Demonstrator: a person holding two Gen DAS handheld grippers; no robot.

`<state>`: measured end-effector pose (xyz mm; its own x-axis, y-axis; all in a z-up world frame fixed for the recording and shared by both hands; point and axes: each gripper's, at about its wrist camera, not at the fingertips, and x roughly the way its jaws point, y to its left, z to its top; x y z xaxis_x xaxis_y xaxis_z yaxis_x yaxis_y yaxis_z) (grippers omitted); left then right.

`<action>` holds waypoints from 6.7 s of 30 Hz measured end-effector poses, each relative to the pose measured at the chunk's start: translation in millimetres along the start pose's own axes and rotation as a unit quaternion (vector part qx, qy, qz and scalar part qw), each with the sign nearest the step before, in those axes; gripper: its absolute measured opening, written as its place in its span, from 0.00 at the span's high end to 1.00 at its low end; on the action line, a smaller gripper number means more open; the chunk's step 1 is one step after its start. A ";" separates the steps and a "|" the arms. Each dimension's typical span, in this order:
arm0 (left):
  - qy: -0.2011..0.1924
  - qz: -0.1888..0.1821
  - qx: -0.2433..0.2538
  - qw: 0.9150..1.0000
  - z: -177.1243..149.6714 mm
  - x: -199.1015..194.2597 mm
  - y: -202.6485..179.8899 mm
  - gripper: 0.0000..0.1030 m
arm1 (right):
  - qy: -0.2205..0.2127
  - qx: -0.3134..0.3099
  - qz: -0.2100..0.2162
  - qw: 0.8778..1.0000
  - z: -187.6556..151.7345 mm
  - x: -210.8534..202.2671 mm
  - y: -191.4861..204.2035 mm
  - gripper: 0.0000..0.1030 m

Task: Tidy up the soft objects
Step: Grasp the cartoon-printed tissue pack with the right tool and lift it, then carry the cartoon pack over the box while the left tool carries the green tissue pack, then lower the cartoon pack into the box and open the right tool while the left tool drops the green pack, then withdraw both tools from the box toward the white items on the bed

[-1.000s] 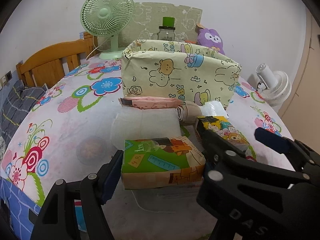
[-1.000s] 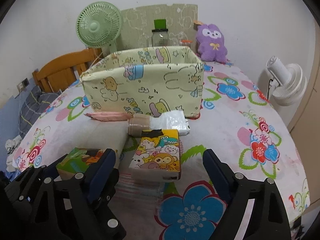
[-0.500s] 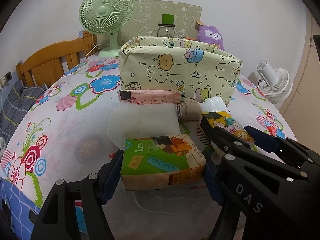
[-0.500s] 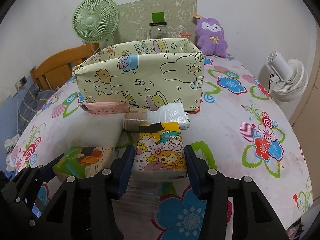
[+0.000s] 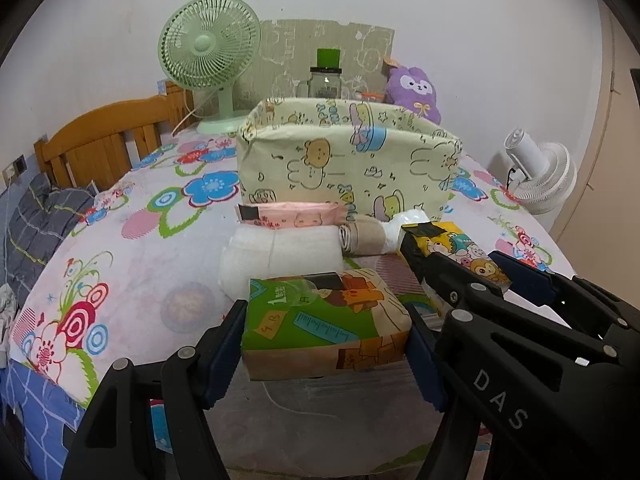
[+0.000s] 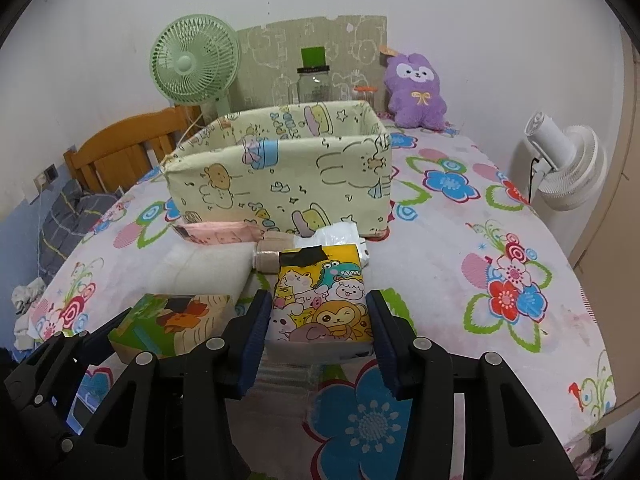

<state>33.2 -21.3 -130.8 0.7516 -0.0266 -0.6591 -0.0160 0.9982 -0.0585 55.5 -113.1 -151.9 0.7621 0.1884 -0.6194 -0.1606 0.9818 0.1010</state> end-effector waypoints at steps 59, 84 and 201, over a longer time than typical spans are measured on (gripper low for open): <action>-0.072 -0.006 0.026 0.997 97.3 -48.5 -17.0 0.27 | -0.074 -0.008 0.002 0.997 91.1 -64.3 4.3 0.50; -0.074 -0.010 0.021 0.997 140.7 -7.6 -15.5 0.27 | -0.074 0.006 0.005 0.997 136.8 -20.2 -5.0 0.50; -0.090 -0.011 0.034 0.995 132.2 -30.1 -17.8 0.00 | -0.096 -0.009 0.006 0.995 131.7 -40.7 -3.8 0.06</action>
<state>98.0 -31.1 -10.8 0.8578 -0.0448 -0.5120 0.0419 0.9990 -0.0173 107.7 -121.6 -24.6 0.8657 0.2032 -0.4576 -0.1808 0.9791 0.0928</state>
